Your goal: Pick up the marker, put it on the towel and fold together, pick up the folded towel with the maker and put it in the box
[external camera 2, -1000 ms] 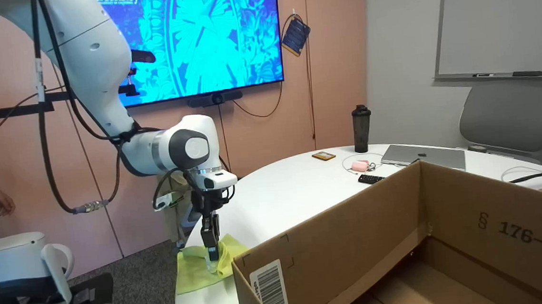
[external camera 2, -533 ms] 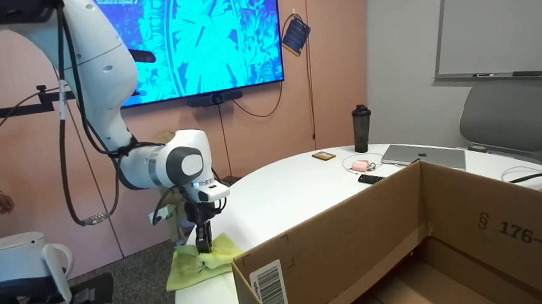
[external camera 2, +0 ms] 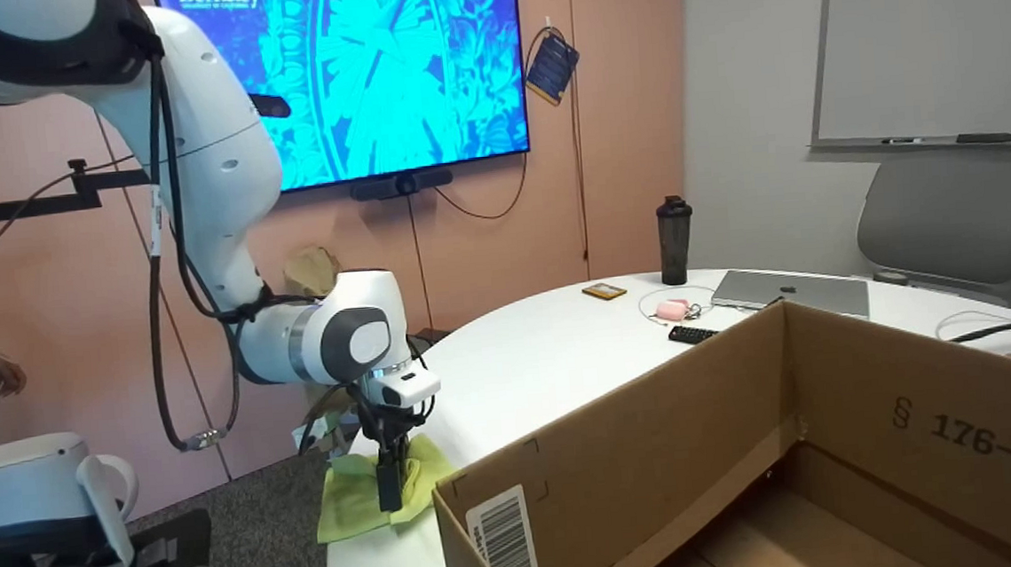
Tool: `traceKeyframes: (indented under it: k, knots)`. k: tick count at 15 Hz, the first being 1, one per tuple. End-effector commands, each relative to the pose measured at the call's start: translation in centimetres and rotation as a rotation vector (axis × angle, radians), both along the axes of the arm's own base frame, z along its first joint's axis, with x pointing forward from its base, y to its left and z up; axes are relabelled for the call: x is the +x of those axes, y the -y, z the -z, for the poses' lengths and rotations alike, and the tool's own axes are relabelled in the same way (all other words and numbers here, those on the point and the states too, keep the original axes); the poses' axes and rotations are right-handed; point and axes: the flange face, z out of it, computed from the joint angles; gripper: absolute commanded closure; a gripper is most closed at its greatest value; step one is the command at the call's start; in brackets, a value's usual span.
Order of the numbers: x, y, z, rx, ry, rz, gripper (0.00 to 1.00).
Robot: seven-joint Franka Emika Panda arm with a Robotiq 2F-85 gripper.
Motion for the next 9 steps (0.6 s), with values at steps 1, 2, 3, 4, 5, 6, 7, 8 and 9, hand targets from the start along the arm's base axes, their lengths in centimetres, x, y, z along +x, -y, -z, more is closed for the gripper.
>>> traceKeyframes:
  k: [1,2,3,4,5,6,7,8,9]
  knots:
    - [2.2,0.9,1.2,0.037,0.052,0.038,0.00]
    - [2.8,1.0,0.7,0.046,0.071,0.046,0.00]
    - [3.5,1.2,0.1,0.054,0.088,0.049,0.00]
    - [4.2,1.3,-0.3,0.057,0.111,0.052,0.00]
    - [5.0,1.4,-0.6,0.061,0.134,0.060,0.00]
    - [5.9,1.5,-0.8,0.061,0.153,0.062,0.00]
    - [6.7,1.7,-0.8,0.062,0.169,0.068,0.00]
    - [7.5,1.9,-0.9,0.063,0.181,0.081,0.00]
    - [8.3,2.1,-0.9,0.064,0.191,0.091,0.00]
